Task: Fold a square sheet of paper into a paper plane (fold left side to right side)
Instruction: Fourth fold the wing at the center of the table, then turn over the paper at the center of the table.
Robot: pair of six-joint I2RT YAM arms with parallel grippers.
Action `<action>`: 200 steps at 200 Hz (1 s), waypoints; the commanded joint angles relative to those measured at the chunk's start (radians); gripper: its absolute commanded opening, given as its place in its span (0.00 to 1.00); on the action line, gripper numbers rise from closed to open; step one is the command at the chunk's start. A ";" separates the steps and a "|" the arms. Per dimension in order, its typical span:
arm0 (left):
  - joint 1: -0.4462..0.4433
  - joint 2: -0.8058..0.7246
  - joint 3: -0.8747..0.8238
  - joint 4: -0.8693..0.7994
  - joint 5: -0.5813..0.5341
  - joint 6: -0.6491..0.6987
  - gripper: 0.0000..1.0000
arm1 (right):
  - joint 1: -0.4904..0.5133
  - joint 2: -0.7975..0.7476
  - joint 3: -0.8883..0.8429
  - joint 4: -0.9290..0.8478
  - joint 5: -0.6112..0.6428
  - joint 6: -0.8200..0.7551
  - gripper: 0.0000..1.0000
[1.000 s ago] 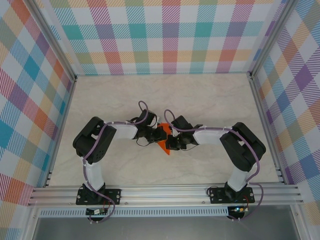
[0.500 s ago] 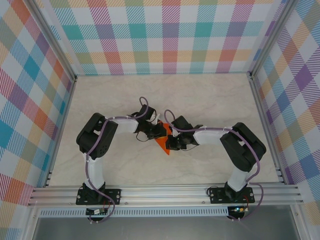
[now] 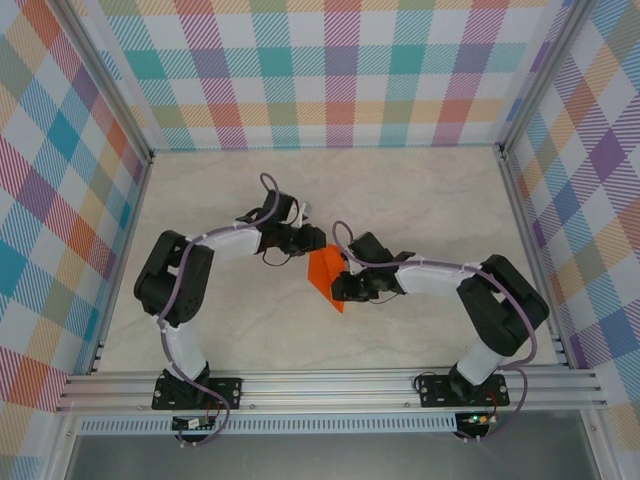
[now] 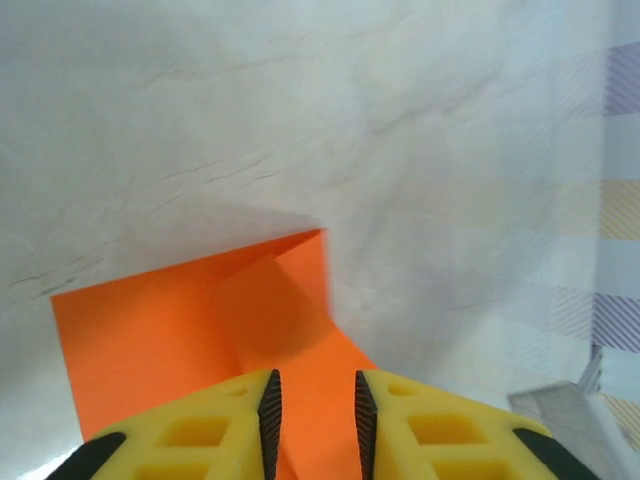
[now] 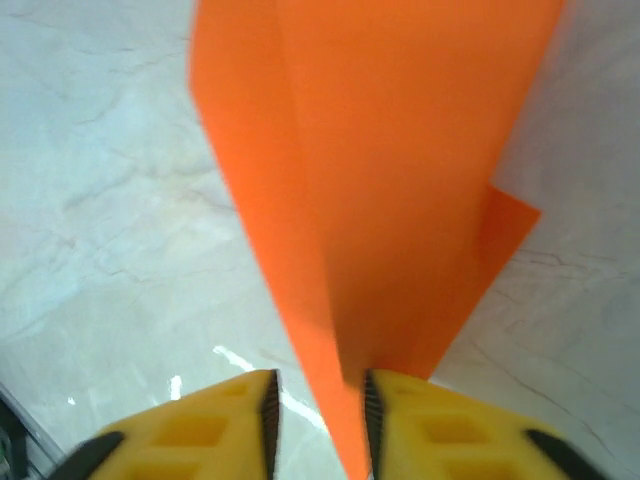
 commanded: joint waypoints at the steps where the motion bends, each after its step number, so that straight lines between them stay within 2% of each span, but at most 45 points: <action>1: 0.024 -0.143 -0.040 -0.024 -0.019 0.000 0.37 | 0.003 -0.118 0.016 -0.065 0.074 -0.063 0.39; 18: 0.024 -0.186 -0.101 -0.009 -0.038 -0.027 0.44 | 0.003 -0.200 0.000 -0.118 0.169 -0.075 0.49; 39: 0.020 -0.194 -0.181 0.080 -0.009 -0.084 0.49 | 0.002 -0.314 -0.045 -0.161 0.267 -0.072 0.59; 69: -0.009 -0.124 -0.207 0.176 0.033 -0.123 0.51 | 0.001 -0.461 -0.118 -0.170 0.314 -0.060 0.76; 87: -0.032 -0.062 -0.186 0.221 0.052 -0.144 0.51 | 0.000 -0.521 -0.152 -0.169 0.307 -0.050 0.81; 125: -0.060 0.052 -0.119 0.271 0.069 -0.172 0.50 | -0.001 -0.612 -0.211 -0.165 0.299 -0.023 0.86; 149: -0.062 0.099 -0.102 0.291 0.068 -0.184 0.44 | -0.028 -0.673 -0.251 -0.146 0.247 -0.004 0.89; 200: -0.062 0.150 -0.088 0.389 0.098 -0.219 0.24 | -0.164 -0.788 -0.349 -0.013 -0.020 0.044 0.95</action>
